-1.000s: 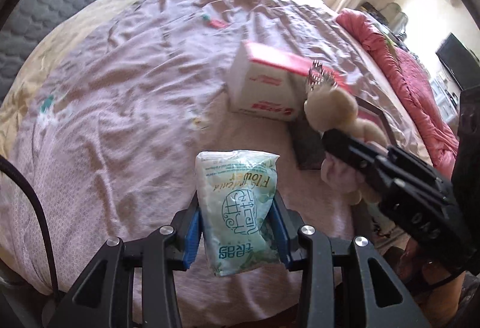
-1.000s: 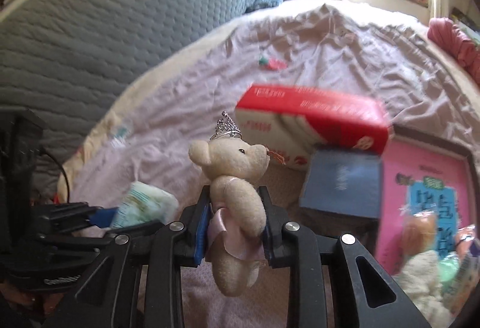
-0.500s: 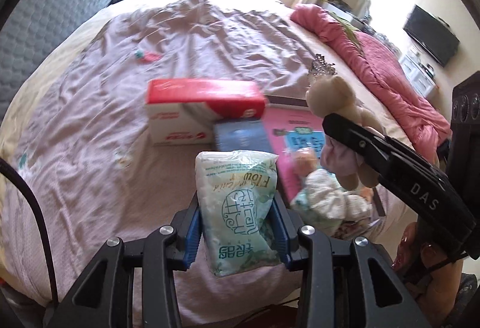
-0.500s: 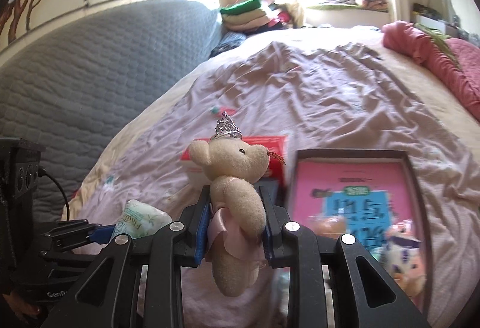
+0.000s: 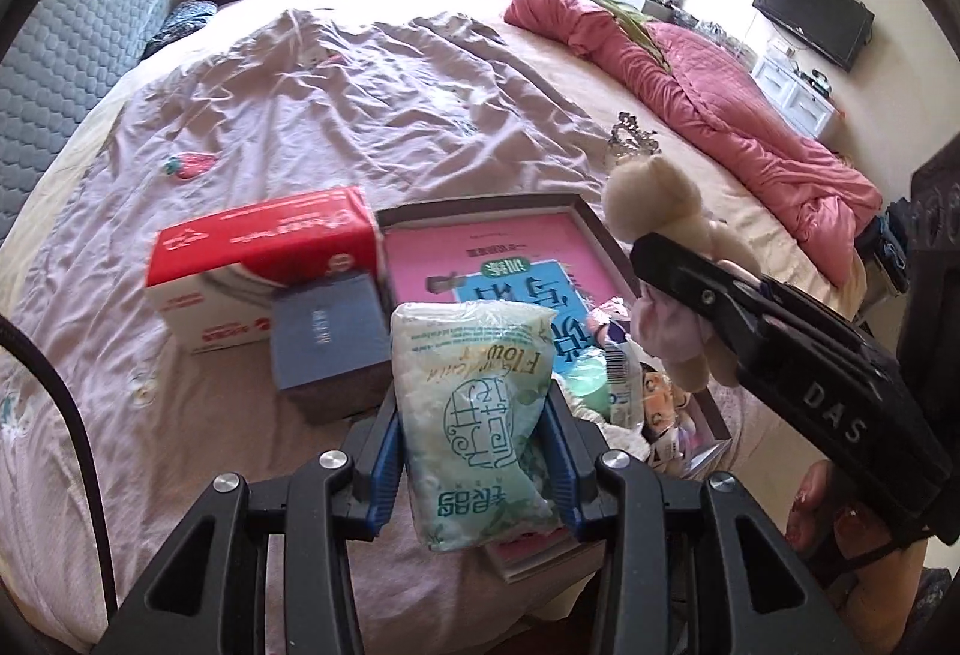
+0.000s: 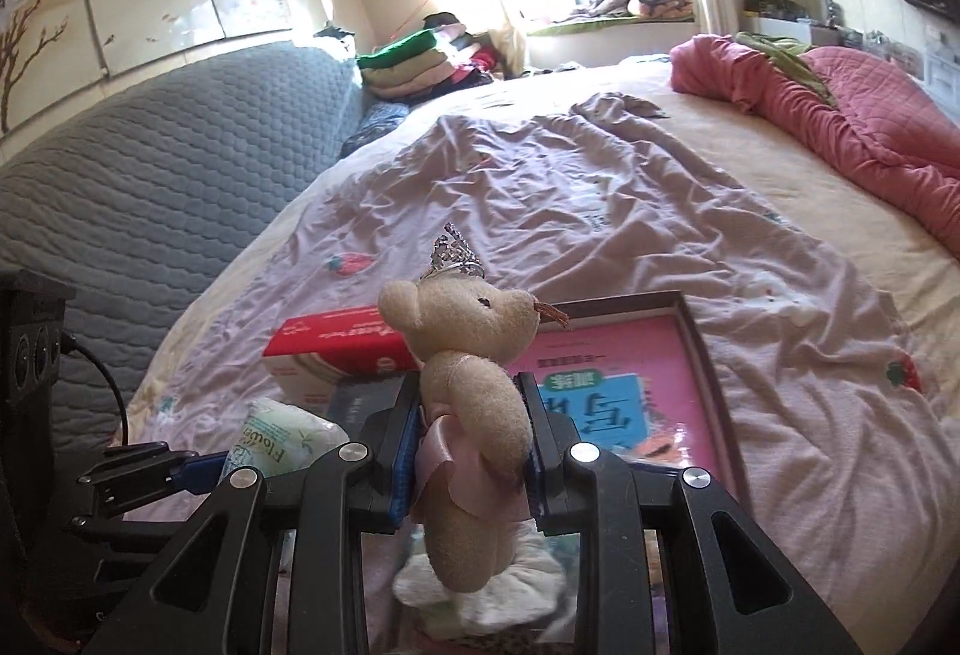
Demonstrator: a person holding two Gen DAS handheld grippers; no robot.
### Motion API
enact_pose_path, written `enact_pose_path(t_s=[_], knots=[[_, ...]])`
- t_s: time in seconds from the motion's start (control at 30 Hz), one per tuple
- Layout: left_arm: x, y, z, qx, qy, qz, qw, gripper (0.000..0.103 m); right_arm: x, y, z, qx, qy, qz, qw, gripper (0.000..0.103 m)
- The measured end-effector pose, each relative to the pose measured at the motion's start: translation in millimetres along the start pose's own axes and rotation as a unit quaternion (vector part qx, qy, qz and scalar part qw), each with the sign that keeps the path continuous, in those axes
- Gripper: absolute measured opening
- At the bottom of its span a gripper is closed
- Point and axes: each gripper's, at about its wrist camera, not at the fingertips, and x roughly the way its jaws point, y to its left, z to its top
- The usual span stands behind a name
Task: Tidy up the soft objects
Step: 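Carry the wipe packet in the left tool while the right tool carries the teddy bear over the tray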
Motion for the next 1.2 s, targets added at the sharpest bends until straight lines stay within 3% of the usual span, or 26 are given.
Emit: enact_pose_path(t_s=[0.37,0.9,1.2], knots=[[43.1,-20.3,2.0,0.02,0.028,0.007,0.9994,0.042,9.2,-35.1,-13.6,0.033,0.024,-0.009,0.999,0.03],[81.3,-22.4,-3.9,0.018,0.055,0.007,0.9983,0.042,44.5,-53.4,-37.3,0.034,0.083,-0.018,0.996,0.03],[91.0,-17.2,-6.1,0.007,0.058,-0.006,0.9983,0.042,53.3,-56.0,-42.7,0.044,0.076,-0.008,0.996,0.033]])
